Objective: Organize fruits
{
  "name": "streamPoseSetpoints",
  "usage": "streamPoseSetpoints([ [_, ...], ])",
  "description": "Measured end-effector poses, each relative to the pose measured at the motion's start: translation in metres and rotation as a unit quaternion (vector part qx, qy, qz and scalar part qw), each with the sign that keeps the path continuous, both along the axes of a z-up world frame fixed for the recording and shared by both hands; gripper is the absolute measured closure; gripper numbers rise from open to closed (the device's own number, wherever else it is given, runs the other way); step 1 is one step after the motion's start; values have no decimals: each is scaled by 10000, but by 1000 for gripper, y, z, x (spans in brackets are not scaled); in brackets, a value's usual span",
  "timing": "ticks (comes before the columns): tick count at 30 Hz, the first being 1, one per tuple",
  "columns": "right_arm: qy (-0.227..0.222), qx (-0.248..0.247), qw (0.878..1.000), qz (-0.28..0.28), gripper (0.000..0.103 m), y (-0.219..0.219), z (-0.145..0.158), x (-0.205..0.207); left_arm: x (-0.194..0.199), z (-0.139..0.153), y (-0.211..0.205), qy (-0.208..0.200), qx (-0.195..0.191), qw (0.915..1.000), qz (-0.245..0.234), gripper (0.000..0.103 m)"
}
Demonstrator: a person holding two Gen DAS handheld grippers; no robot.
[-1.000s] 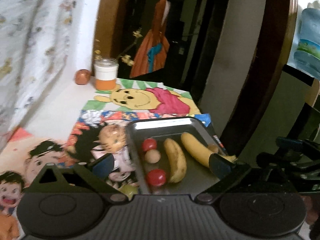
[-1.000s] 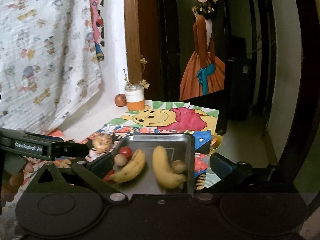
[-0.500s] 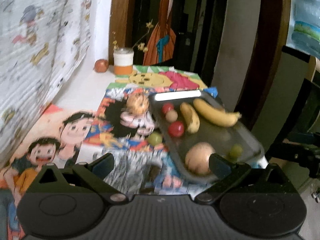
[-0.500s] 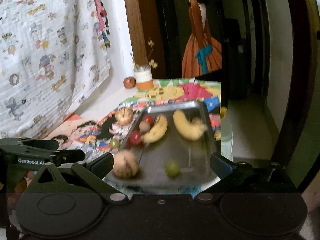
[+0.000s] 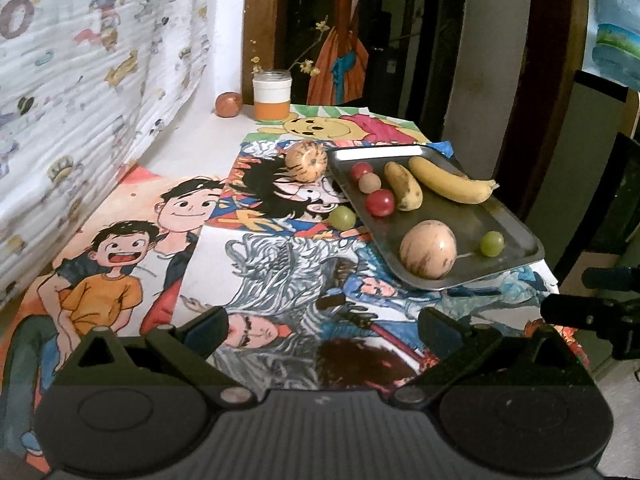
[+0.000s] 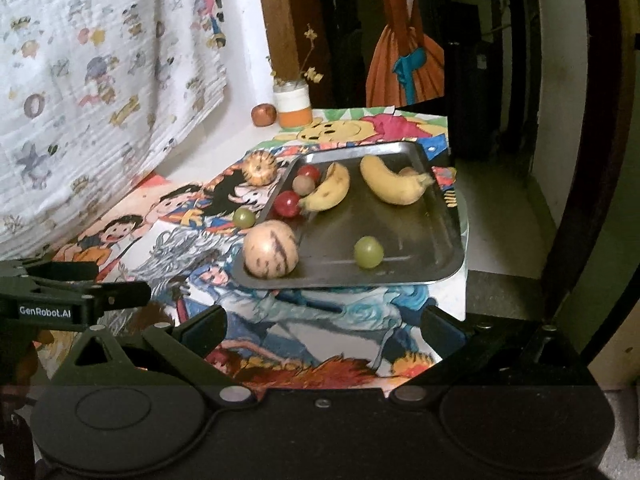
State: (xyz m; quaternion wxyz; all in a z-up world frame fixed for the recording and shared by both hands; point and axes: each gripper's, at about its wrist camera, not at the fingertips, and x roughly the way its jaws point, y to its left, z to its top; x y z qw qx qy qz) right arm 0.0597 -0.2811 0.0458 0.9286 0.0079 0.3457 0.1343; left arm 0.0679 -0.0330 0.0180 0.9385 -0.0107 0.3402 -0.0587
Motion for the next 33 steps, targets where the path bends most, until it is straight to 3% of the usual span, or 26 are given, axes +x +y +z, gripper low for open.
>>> streamPoseSetpoints([
  [7,116,-73,9999,78,1,10,0,-3,-3,-3,8,152,52,9999,56,0],
  [12,65,-7,9999,148,1,12,16,-7,-3,3,19,224,40,9997,-15,0],
  [21,-613,-761,9893,1084,1,47,65,4,20,19,46,15,377,9992,141,0],
  [27,-811,-577,9803,1707,1,67,103,18,47,27,66,-141,622,9963,580,0],
  [33,-1358,-954,9642,2070,0,92,134,35,76,36,83,-411,591,9944,774,0],
])
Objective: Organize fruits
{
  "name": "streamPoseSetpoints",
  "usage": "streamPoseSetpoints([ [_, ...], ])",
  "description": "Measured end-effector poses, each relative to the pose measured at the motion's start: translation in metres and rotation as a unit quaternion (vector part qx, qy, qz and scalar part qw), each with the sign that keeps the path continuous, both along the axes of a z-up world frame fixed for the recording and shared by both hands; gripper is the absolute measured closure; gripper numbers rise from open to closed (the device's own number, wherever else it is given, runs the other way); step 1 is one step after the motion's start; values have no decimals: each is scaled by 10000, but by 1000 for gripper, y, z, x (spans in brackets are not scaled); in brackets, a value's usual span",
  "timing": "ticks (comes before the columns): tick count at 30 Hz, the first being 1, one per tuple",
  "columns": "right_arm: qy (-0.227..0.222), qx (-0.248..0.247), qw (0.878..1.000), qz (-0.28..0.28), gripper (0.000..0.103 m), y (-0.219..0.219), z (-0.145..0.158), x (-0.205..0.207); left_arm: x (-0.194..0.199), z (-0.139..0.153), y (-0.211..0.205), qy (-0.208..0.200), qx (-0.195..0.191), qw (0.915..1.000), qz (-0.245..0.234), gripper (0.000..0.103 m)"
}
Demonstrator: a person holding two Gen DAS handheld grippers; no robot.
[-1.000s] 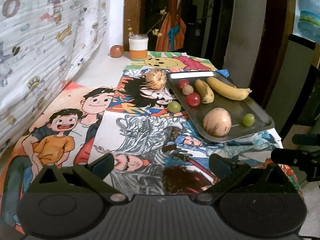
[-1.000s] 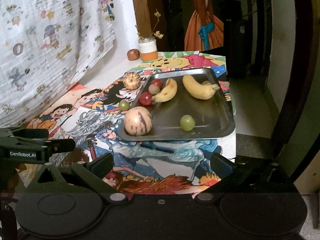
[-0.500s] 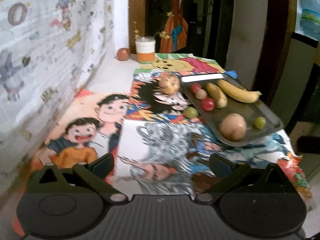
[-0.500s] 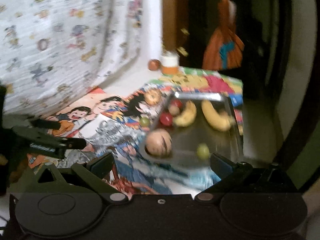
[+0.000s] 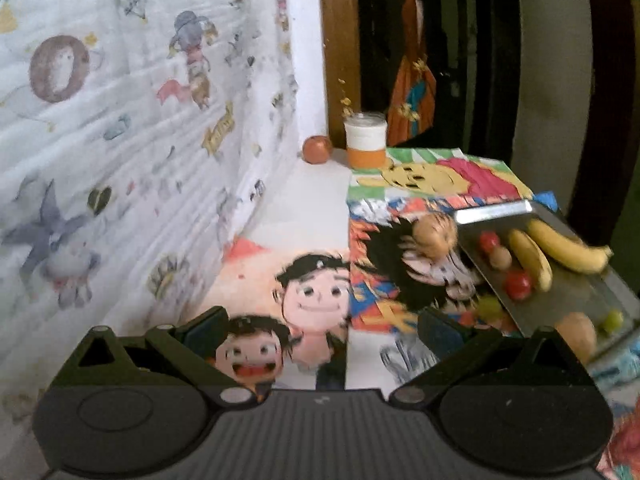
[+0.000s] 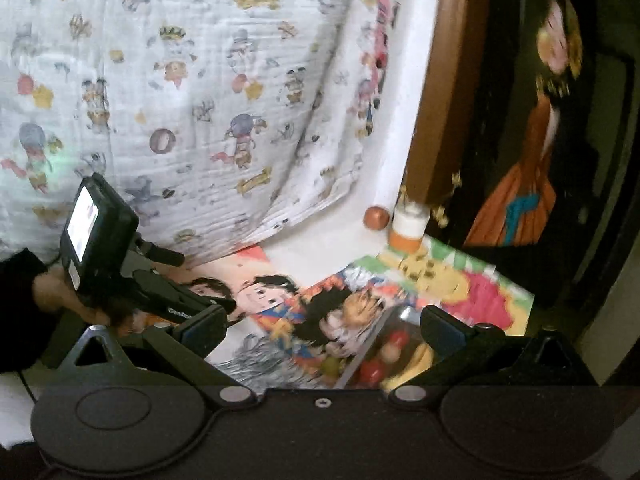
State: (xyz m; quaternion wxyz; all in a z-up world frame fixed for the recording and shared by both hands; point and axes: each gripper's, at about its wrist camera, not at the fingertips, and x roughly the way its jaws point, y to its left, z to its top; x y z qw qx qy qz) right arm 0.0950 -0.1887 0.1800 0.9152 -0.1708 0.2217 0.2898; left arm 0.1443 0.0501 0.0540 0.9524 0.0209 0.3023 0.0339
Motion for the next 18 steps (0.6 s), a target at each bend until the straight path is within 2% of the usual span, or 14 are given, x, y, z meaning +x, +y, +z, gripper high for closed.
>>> streamPoseSetpoints([
  [4,-156,-574,9975,389,0,17,-21,16,24,-6,5,-11,-71,10000,-1,0],
  [8,100,-882,9933,745,0,28,-50,38,46,-14,5,-85,-184,9995,-231,0],
  [12,401,-1168,9856,1155,0,36,-83,61,67,-24,-1,-348,-507,9953,-746,0],
  [18,741,-1287,9833,1056,2,37,-123,95,106,-33,-25,-545,-474,9880,-1364,0],
])
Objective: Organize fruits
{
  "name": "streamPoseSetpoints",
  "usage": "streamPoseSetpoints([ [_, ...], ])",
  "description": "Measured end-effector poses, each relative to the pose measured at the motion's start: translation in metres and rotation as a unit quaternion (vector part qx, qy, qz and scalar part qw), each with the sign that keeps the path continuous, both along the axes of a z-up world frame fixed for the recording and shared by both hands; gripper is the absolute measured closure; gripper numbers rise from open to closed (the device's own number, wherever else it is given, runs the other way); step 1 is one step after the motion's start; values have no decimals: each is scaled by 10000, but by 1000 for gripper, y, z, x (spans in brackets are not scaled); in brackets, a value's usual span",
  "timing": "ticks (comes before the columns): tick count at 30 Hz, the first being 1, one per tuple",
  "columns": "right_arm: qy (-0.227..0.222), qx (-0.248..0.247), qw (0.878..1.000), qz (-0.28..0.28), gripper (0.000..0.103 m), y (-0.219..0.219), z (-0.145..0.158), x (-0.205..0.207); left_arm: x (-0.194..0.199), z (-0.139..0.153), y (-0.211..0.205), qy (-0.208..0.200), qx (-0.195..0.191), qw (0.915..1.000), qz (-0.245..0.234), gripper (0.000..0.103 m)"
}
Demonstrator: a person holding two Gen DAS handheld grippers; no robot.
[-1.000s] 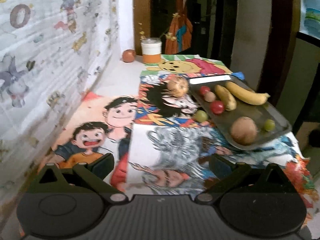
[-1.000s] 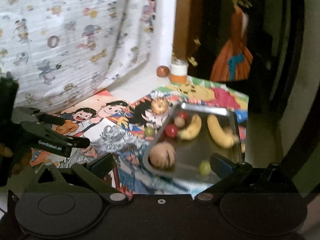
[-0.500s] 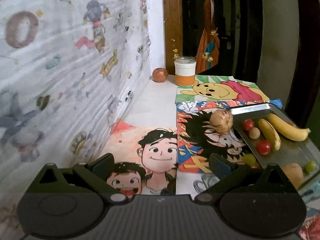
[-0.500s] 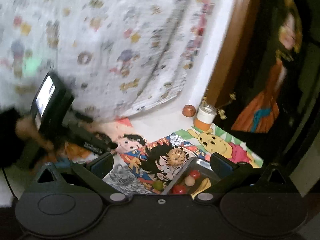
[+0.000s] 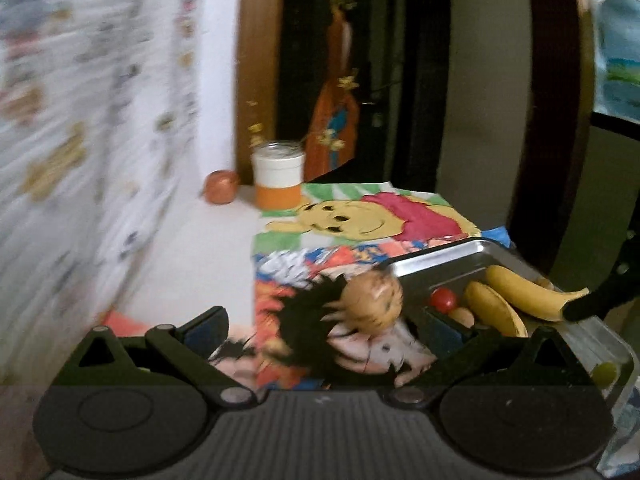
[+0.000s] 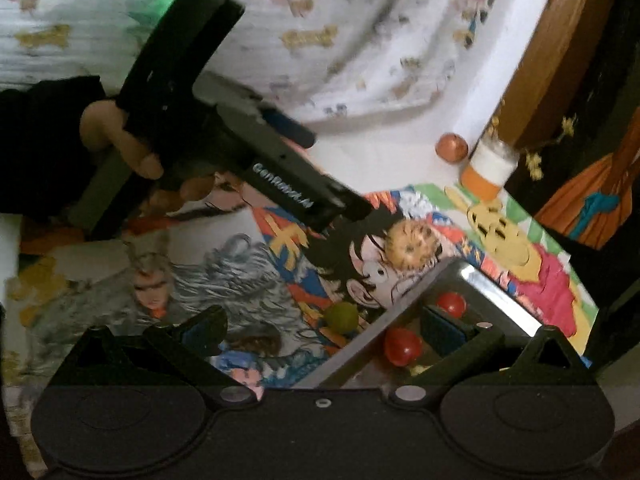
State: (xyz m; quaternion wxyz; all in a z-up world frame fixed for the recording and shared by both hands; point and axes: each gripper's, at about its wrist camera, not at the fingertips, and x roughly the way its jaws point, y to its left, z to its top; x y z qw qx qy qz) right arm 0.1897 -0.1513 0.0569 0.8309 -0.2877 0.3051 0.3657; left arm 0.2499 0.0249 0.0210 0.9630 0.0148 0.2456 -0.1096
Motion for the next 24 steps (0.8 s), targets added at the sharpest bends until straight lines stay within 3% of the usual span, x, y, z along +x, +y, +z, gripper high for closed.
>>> streamPoseSetpoints([
  [4,104,73,9999,-83,11,-2,-18,16,29,-10,-16,147,31,9998,-135,0],
  [10,134,126,9998,-37,27,-1,-35,27,57,-30,-26,428,-218,9986,-200,0],
  [16,115,164,9998,-71,49,1,-46,37,71,-42,-30,519,-230,9982,-188,1],
  [24,160,272,9995,-75,60,3,-49,42,80,-42,-30,546,-362,9975,-267,18],
])
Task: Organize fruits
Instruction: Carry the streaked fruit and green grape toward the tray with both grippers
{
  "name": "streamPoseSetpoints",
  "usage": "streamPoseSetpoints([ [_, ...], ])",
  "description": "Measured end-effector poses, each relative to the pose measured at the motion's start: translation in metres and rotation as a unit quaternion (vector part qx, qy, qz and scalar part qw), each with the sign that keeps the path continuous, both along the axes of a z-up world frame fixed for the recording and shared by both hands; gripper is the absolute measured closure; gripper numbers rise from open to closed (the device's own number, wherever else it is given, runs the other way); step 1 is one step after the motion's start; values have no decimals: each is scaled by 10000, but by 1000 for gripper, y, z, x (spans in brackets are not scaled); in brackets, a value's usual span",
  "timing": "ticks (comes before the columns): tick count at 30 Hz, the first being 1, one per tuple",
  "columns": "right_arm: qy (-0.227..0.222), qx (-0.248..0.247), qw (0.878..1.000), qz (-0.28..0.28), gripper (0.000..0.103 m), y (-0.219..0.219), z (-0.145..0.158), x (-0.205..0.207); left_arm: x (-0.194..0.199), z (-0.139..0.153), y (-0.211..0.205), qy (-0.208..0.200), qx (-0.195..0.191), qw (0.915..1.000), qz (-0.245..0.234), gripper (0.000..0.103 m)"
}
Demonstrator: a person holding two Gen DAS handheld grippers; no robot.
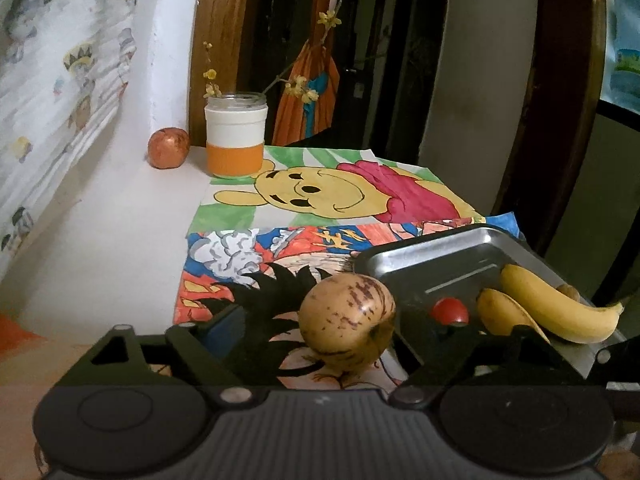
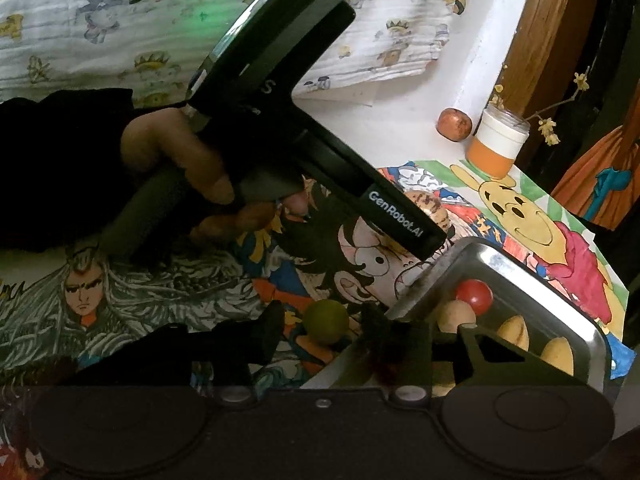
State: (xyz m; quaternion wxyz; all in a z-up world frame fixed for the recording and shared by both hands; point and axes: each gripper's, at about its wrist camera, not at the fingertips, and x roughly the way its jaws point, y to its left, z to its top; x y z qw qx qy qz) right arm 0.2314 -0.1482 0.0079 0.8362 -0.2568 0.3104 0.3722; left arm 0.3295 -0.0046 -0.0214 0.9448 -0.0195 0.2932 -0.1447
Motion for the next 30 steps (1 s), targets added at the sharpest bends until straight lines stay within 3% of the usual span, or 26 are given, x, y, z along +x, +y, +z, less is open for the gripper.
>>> streamPoseSetpoints([
  [4,27,11,10000,-12,61,0,-2,0,1,-1,1,51,-84,9999,-82,22],
  [13,160,82,9998,-69,68,0,-4,4,4,-4,-4,242,-146,9992,-276,44],
  [30,53,6,9996,-261,75,5,-5,2,5,-4,0,321,-321,9987,-217,46],
])
